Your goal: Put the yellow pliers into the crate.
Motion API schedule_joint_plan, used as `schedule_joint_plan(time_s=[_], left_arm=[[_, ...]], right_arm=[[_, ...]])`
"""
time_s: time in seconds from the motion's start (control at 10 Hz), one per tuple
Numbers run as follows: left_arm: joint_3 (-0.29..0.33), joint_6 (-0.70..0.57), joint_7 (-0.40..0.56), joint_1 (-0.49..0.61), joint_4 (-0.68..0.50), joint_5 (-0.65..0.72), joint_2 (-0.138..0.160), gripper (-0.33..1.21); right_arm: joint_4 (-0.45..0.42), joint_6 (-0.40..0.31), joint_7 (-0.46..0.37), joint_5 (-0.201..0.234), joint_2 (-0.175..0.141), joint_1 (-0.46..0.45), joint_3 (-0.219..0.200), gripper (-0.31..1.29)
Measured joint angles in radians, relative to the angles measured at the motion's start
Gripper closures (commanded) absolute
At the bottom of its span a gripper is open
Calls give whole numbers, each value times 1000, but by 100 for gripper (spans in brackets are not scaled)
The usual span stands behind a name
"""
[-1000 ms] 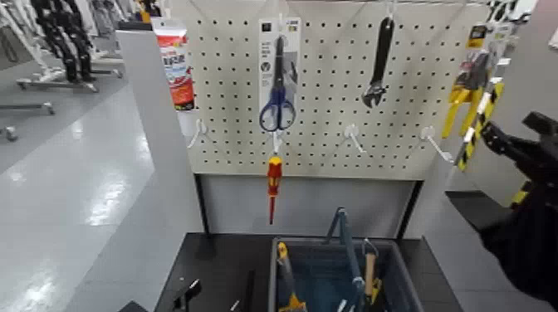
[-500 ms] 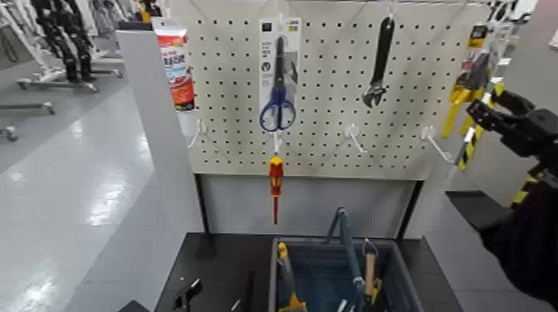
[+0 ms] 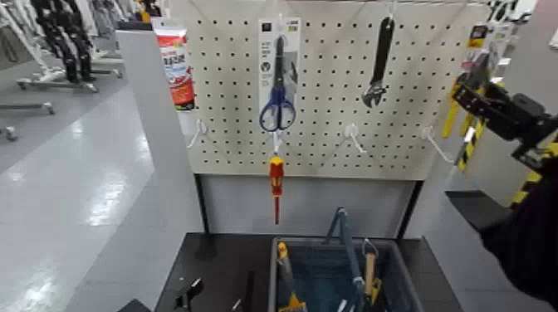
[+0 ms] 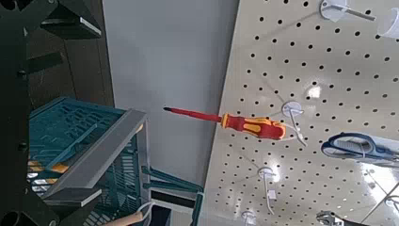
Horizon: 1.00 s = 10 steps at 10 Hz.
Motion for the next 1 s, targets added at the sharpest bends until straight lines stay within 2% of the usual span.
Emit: schedule_joint_plan(time_s=[0.1,0.2,0.3,1.0], left_arm=[[-1,0,-1,0,1,0,0,12],[-1,1,-1,-1,1,0,0,12],[-1,2,-1,-1,1,-1,0,12],[-5,2,-4,-5,1,-3,4,12]], right_arm=[[12,14,11,-11,-7,-18,13,18],[15,34,16,-15,-11,-28,20,51],[19,54,16,-16,-13,-37,25,110],[30,75,10,-16,-17,-55,34,113]])
